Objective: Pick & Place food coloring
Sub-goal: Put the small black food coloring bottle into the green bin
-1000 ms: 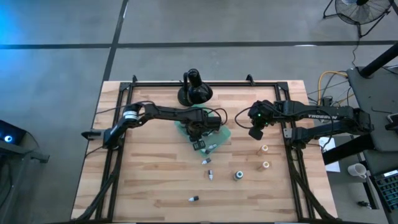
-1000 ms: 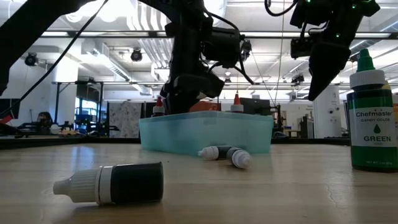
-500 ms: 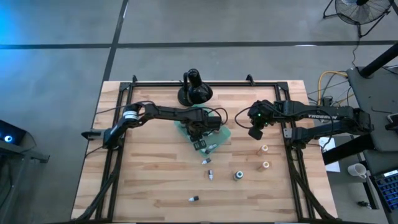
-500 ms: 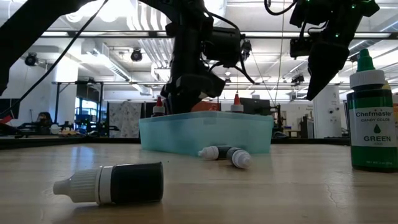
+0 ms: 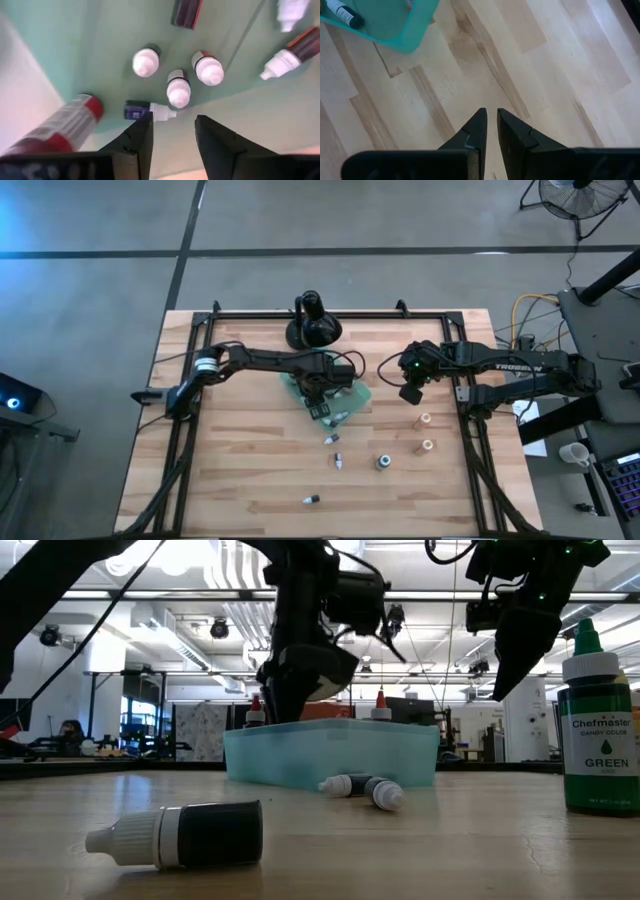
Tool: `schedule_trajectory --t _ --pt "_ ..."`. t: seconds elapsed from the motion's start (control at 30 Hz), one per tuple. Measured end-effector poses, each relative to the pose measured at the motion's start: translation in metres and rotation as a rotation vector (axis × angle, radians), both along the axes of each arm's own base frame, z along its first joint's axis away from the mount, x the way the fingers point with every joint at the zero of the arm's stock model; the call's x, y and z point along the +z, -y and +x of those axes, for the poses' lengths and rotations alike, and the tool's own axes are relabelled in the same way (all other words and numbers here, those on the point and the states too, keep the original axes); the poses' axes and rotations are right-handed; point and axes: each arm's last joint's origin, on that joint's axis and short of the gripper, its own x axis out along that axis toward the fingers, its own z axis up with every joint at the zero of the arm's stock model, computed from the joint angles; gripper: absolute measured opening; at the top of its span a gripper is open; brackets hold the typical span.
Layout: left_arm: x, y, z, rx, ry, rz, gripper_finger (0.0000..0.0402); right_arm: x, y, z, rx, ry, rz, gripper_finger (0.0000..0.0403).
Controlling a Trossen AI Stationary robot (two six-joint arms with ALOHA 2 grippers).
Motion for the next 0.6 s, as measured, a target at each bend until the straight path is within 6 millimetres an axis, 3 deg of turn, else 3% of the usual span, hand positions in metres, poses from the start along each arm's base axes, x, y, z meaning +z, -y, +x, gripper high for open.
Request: schedule_trajectory --t 0.37,0.6 --pt "0.065 -0.003 -0.024 0.024 0.153 0.225 0.0119 0.000 0.000 0.000 0.001 0.001 0.001 0.0038" --pt "0.099 -0.002 -0.041 0.078 0.272 0.236 0.0119 0.000 0.000 0.000 0.016 -0.002 -0.006 0.0038"
